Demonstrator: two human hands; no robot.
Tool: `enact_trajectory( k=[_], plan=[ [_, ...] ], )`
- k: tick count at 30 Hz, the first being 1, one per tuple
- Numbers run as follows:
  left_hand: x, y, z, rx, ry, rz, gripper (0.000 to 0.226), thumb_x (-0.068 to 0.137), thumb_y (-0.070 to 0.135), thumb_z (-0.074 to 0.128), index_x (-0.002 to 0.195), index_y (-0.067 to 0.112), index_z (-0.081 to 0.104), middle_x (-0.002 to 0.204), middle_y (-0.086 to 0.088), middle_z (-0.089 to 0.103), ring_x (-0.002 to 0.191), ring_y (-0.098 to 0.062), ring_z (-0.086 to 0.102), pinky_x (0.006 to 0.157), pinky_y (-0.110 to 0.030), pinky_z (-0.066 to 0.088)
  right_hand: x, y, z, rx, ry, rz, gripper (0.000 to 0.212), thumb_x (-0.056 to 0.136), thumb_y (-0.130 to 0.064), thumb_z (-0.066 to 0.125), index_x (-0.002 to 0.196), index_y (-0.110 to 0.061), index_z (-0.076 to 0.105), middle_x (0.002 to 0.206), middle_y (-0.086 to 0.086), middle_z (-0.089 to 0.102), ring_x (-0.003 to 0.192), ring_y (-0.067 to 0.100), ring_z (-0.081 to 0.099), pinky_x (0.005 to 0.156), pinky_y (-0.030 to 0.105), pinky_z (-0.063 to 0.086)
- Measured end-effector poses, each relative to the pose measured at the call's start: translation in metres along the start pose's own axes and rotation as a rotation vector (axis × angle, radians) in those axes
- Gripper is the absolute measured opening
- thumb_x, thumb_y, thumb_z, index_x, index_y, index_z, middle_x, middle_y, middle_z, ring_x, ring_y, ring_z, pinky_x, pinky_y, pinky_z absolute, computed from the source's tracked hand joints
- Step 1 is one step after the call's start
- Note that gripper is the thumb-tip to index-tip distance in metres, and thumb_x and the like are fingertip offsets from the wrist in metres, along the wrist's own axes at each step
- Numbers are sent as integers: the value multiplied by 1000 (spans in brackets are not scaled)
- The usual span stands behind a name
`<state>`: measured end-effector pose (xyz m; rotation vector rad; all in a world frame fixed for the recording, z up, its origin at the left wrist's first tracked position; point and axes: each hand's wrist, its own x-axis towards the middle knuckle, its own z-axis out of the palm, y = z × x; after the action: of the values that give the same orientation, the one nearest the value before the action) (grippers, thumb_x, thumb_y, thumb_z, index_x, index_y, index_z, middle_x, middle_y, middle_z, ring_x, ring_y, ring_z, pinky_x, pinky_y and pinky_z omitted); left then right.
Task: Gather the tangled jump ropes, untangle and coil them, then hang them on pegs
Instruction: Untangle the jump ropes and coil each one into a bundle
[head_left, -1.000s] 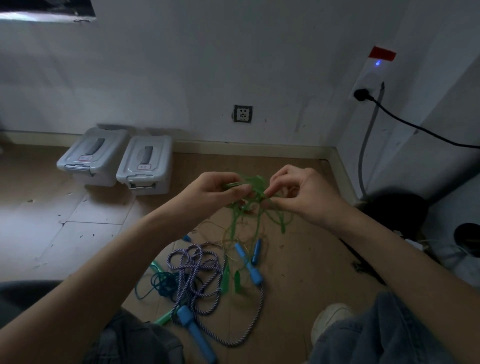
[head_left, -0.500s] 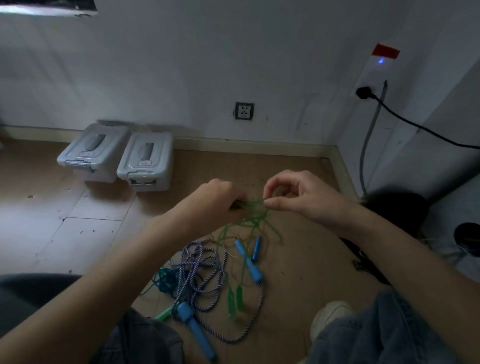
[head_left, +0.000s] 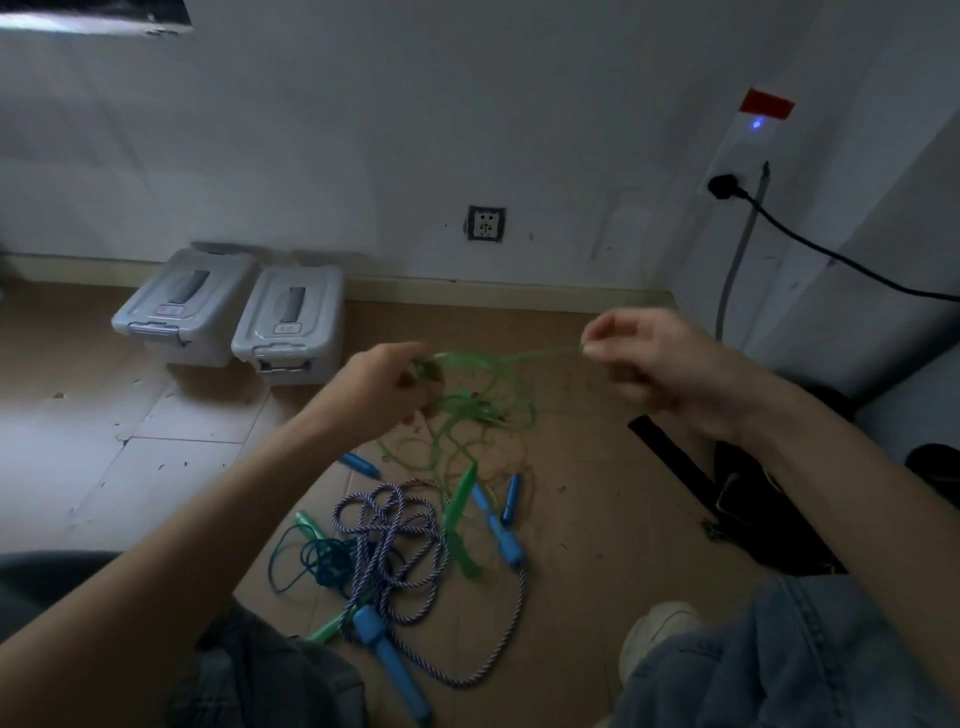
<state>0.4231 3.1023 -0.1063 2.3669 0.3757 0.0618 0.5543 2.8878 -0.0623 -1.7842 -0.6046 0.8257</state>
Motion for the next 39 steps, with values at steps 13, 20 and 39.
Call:
enact_trajectory(
  k=[13,20,39],
  plan=[
    [-2,14,9,-253,-114,-52,8,85,9,57,84,16,59,73,1,54,67,-14,49,71,-29,44,4,7,28,145,39,-257,15,78,-26,60,82,-14,66,84,-5,71,54,5,56,44,15,42],
    [-3,12,19,50,-252,95,30,84,3,57,110,18,51,93,5,56,85,-12,58,78,-23,46,10,13,20,466,172,-43,16,88,-18,56,76,-10,64,72,1,71,52,9,58,45,16,44],
    [-13,23,6,-775,-406,-142,17,86,2,53,101,9,57,74,-1,70,68,-8,66,57,-15,50,3,25,54,-1115,151,-680,17,73,-31,76,79,-16,74,122,8,55,107,29,43,82,36,33]
  ],
)
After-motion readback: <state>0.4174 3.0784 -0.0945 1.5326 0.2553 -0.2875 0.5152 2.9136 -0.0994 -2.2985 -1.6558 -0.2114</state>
